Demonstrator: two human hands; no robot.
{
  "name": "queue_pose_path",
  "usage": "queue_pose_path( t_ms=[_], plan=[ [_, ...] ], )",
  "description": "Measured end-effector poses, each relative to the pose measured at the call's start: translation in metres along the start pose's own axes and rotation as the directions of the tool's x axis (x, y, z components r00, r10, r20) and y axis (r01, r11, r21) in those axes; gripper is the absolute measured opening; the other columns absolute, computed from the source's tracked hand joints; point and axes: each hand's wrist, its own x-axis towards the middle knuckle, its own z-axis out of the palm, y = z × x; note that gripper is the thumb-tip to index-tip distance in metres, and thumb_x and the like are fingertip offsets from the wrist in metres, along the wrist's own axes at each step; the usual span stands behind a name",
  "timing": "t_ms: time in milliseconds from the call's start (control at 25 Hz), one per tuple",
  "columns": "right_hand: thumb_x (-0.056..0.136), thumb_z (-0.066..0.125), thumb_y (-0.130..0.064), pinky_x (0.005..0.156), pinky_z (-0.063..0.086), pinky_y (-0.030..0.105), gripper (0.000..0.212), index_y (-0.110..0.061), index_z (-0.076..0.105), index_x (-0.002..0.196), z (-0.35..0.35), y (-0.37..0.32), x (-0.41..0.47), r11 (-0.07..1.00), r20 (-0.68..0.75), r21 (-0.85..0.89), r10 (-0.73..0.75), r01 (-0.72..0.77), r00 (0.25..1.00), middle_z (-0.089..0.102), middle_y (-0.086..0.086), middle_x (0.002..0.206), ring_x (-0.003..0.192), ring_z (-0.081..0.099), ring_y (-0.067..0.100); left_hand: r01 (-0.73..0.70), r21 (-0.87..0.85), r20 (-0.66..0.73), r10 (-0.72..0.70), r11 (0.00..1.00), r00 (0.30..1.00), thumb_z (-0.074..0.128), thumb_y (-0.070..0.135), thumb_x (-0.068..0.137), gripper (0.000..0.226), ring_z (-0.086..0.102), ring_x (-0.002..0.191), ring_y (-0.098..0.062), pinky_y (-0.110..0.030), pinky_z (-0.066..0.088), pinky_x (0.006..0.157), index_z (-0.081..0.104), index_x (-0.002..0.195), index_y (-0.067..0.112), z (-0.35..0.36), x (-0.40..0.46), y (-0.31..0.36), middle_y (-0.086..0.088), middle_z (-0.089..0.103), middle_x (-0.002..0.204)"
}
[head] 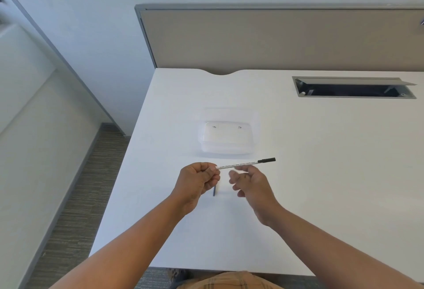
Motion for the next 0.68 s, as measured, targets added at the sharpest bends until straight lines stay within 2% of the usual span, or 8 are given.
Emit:
queue_pose_path(
  t_ms=[80,160,320,520,680],
  plan=[
    [0.092,0.075,-0.026,0.064,0.05,0.027,0.013,-0.02,0.069,0.102,-0.005,-0.005,0.005,0.971,-0.02,0.236,0.046,-0.04,0.999,0.073,-0.001,0.078,0.068,0.063,0.013,0.012,0.005,0.016,-0.012,1.0,1.0,0.067,0.003,0.095,0.01,0.074,0.077,-0.017,-0.025,0.059,0.072,0.072,0.101,-0.002,0.001,0.0,-0.003,-0.009,0.077,0.083],
    [0.092,0.075,-0.023,0.065,0.051,0.026,0.003,-0.023,0.073,0.09,-0.008,-0.011,0.007,0.944,-0.023,0.328,0.033,-0.024,0.999,0.072,0.001,0.079,0.067,0.064,0.012,0.026,0.028,0.04,-0.027,0.999,0.999,0.067,0.005,0.095,0.011,0.073,0.075,-0.018,-0.026,0.06,0.072,0.072,0.1,-0.002,0.001,-0.002,-0.006,-0.01,0.077,0.082],
    [0.092,0.075,-0.024,0.069,0.053,0.027,0.009,-0.016,0.07,0.092,-0.008,-0.012,0.012,0.945,-0.06,0.327,0.042,-0.02,0.997,0.074,-0.002,0.08,0.069,0.067,0.011,-0.002,0.168,0.074,-0.011,0.986,0.997,0.069,0.013,0.096,0.015,0.072,0.075,-0.019,-0.031,0.062,0.075,0.074,0.097,0.0,0.001,-0.004,-0.008,-0.011,0.077,0.084],
    [0.094,0.073,-0.018,0.069,0.058,0.025,0.009,-0.009,0.07,0.093,-0.011,-0.015,0.018,0.935,-0.048,0.353,0.052,-0.031,0.998,0.076,0.002,0.078,0.071,0.072,0.015,-0.078,0.281,0.077,0.058,0.957,0.995,0.067,0.015,0.097,0.016,0.072,0.073,-0.02,-0.038,0.062,0.078,0.074,0.094,0.001,0.003,-0.001,-0.007,-0.01,0.077,0.08],
    [0.095,0.07,-0.015,0.071,0.06,0.025,0.01,-0.005,0.069,0.093,-0.013,-0.014,0.025,0.937,-0.05,0.349,0.034,-0.014,0.998,0.076,0.004,0.077,0.071,0.071,0.016,-0.092,0.332,0.077,0.07,0.939,0.995,0.065,0.016,0.098,0.018,0.069,0.066,-0.018,-0.031,0.061,0.069,0.074,0.09,0.002,0.004,0.003,-0.006,-0.01,0.075,0.076]
  ],
)
